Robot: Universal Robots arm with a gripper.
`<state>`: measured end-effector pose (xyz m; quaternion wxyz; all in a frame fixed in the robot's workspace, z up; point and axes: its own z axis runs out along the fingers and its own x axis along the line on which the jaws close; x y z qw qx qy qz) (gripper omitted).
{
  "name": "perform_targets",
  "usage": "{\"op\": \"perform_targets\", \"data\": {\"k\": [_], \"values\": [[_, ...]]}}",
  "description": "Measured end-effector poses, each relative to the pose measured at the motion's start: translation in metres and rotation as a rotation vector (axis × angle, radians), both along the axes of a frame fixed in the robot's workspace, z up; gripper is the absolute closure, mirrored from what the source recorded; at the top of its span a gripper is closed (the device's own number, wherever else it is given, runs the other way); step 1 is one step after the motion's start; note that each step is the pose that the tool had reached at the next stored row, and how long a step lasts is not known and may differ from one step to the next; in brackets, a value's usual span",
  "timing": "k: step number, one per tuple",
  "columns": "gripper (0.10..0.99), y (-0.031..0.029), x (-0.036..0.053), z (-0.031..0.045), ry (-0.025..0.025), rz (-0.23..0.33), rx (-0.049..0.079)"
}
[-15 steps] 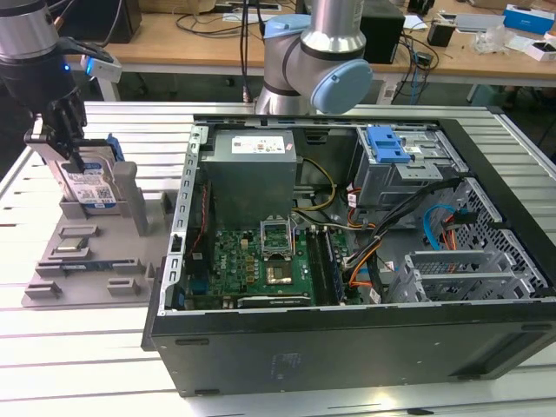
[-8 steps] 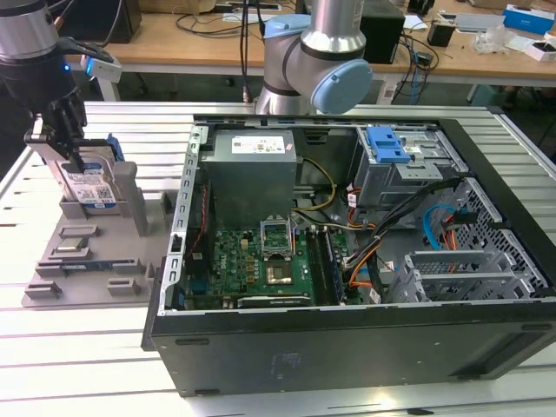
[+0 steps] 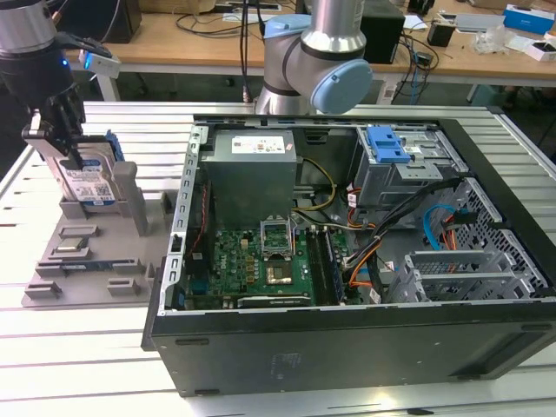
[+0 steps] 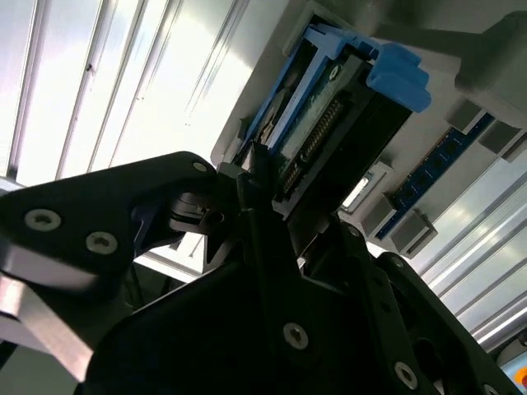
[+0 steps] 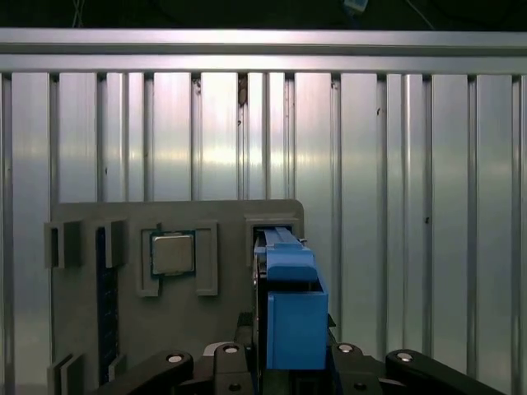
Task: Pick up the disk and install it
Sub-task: 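Pick up the disk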
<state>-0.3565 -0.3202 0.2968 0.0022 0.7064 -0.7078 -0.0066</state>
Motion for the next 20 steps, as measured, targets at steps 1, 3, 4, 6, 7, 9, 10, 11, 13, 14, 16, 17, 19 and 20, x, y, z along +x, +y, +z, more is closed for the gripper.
{"op": "perform_targets", "data": {"k": [1,3,4,6,7,9,10,11,13,14,16,17,19,20], "values": [[0.722,0.0,0.0,0.0015,0.0,0.0,0.0],[0.722,0.0002,0.0,0.0108,0.0,0.0,0.0],[0.722,0.0003,0.0,0.0139,0.0,0.0,0.0],[0.722,0.0004,0.0,0.0195,0.0,0.0,0.0],[0.722,0.0005,0.0,0.0243,0.0,0.0,0.0],[0.722,0.0006,0.0,0.0319,0.0,0.0,0.0],[0.722,0.0007,0.0,0.0342,0.0,0.0,0.0],[0.722,0.0008,0.0,0.0372,0.0,0.0,0.0],[0.722,0.0008,0.0,0.0428,0.0,0.0,0.0],[0.722,0.0009,0.0,0.0475,0.0,0.0,0.0],[0.722,0.0009,0.0,0.0535,0.0,0.0,0.0],[0.722,0.0011,-0.0001,0.0588,0.0001,0.0,0.0],[0.722,0.0022,0.0,0.0634,0.0,0.0,0.0],[0.722,0.0029,0.0,0.0655,0.0,0.0,0.0]]}}
